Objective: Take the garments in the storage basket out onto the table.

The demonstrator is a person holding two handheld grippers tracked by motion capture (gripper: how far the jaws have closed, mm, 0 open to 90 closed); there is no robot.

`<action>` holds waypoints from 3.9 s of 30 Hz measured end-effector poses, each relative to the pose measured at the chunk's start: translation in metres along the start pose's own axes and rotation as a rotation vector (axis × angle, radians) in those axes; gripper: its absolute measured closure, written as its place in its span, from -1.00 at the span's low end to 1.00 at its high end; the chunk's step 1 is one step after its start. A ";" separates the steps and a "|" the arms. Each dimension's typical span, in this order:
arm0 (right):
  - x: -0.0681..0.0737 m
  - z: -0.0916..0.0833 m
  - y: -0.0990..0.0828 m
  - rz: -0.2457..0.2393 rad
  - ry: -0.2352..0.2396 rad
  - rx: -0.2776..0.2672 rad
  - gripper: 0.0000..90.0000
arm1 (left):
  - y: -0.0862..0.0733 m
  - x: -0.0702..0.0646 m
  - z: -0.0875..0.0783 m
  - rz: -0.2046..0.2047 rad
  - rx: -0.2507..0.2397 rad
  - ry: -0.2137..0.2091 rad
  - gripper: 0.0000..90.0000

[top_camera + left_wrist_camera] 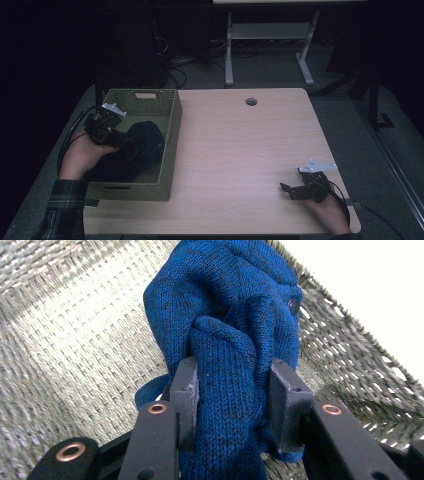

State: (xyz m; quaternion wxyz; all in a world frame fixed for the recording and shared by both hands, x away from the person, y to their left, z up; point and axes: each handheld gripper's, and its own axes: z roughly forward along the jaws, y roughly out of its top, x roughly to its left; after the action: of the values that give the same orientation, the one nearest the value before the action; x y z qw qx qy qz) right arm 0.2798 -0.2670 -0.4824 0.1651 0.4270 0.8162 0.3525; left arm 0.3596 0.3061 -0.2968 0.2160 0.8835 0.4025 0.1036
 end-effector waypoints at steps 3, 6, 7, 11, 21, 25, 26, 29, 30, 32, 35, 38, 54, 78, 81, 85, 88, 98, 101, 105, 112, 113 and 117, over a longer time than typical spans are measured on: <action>0.000 0.000 0.000 0.000 0.000 0.000 -0.79 | 0.004 0.001 -0.006 0.013 0.009 0.000 0.37; 0.000 0.000 0.000 0.000 0.000 0.000 -0.79 | 0.007 0.001 -0.012 0.011 0.001 0.001 0.37; 0.000 0.000 0.000 0.001 0.000 0.000 -0.79 | 0.010 0.000 -0.017 0.017 -0.003 0.001 0.37; 0.000 0.000 0.000 0.001 0.000 0.000 -0.79 | 0.015 0.000 -0.025 0.023 -0.008 0.004 0.37; 0.000 0.000 0.000 0.001 0.000 0.000 -0.79 | 0.027 -0.002 -0.040 0.044 -0.013 0.006 0.37; 0.000 0.000 0.000 0.001 0.000 0.000 -0.79 | 0.033 -0.004 -0.046 0.058 -0.020 0.012 0.37; 0.000 0.000 0.000 0.002 0.000 0.000 -0.79 | 0.033 -0.004 -0.046 0.058 -0.020 0.012 0.37; 0.000 0.000 0.000 0.001 0.000 0.000 -0.79 | 0.038 -0.007 -0.052 0.067 -0.030 0.015 0.37; 0.000 0.000 0.000 0.001 0.000 0.000 -0.79 | 0.039 -0.008 -0.053 0.072 -0.030 0.016 0.37; 0.000 0.000 0.000 0.002 0.000 0.000 -0.79 | 0.040 -0.009 -0.054 0.069 -0.032 0.014 0.37; 0.000 0.000 0.000 0.002 0.000 0.000 -0.79 | 0.046 -0.013 -0.060 0.085 -0.043 0.016 0.37; 0.000 0.000 0.000 0.001 0.000 0.000 -0.79 | 0.050 -0.017 -0.064 0.099 -0.049 0.012 0.37; 0.000 0.000 0.000 0.001 0.000 0.000 -0.79 | 0.079 -0.044 -0.070 0.176 -0.073 -0.031 0.37; 0.000 0.000 0.000 0.001 0.000 0.000 -0.79 | 0.138 -0.093 -0.056 0.281 -0.111 -0.110 0.37; 0.000 0.000 0.000 0.000 0.000 0.000 -0.79 | 0.146 -0.102 -0.051 0.292 -0.116 -0.122 0.37; 0.000 0.000 0.000 0.000 0.000 0.001 -0.79 | 0.154 -0.112 -0.045 0.312 -0.113 -0.134 0.37; 0.000 0.000 0.000 0.000 0.000 0.000 -0.79 | 0.157 -0.117 -0.042 0.320 -0.112 -0.143 0.37; 0.000 0.000 0.000 0.001 -0.001 0.001 -0.79 | 0.175 -0.141 -0.026 0.346 -0.110 -0.174 0.37; 0.000 0.000 0.000 0.002 -0.002 0.001 -0.79 | 0.182 -0.152 -0.018 0.363 -0.107 -0.182 0.37; 0.000 0.000 0.000 0.004 -0.001 0.001 -0.79 | 0.189 -0.163 -0.010 0.377 -0.113 -0.193 0.37; 0.000 0.000 0.000 0.005 -0.002 0.002 -0.79 | 0.195 -0.179 0.005 0.377 -0.121 -0.211 0.37; 0.000 0.000 0.000 0.006 -0.001 0.002 -0.79 | 0.196 -0.182 0.008 0.375 -0.119 -0.218 0.37; 0.000 0.000 0.000 0.008 0.000 0.003 -0.79 | 0.198 -0.194 0.023 0.374 -0.123 -0.235 0.37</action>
State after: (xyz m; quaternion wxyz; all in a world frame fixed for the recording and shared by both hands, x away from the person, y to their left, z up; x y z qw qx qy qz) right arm 0.2794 -0.2668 -0.4821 0.1631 0.4305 0.8151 0.3517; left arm 0.3725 0.0368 -0.2270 0.2920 0.9339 0.1966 0.0624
